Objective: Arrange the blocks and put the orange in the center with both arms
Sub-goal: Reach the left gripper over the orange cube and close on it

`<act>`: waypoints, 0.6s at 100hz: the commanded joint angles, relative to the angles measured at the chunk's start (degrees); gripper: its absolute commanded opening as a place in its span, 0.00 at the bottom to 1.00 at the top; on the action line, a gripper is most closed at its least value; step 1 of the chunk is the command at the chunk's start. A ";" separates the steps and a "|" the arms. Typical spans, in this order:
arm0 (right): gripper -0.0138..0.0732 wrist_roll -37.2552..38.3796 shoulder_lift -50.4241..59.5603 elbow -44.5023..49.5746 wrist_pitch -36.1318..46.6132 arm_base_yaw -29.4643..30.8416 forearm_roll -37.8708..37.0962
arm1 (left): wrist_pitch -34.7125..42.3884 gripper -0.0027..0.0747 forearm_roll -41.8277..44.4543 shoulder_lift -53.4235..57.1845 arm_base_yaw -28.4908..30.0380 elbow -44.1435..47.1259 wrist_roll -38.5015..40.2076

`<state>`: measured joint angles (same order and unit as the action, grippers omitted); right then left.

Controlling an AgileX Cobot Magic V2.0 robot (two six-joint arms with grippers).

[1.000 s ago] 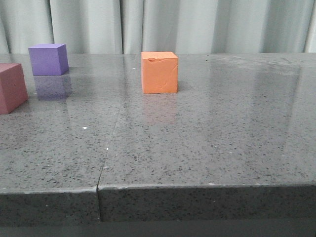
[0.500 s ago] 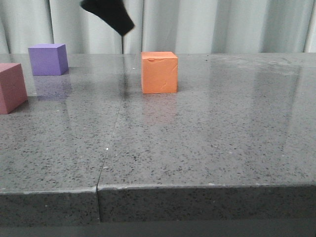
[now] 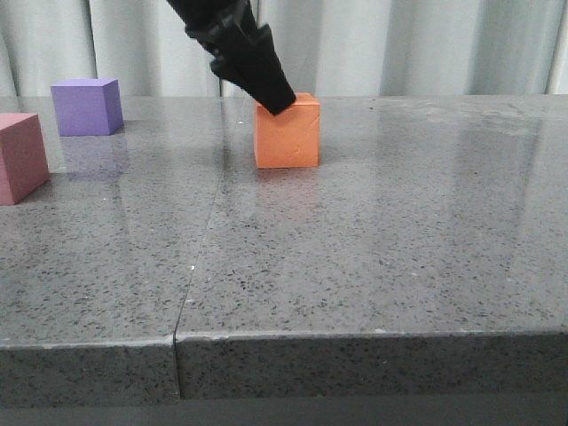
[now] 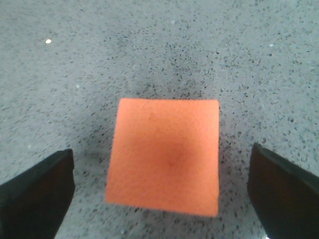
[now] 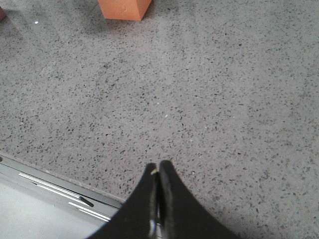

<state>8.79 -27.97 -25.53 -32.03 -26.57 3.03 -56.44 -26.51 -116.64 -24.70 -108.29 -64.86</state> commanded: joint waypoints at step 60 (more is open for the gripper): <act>0.08 -0.50 0.08 -1.40 3.54 0.00 -0.64 | 4.59 0.74 -4.89 -1.08 -1.19 -1.90 -0.10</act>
<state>8.79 -27.97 -25.53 -32.03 -26.57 3.03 -53.22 -28.80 -121.19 -25.40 -108.32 -64.86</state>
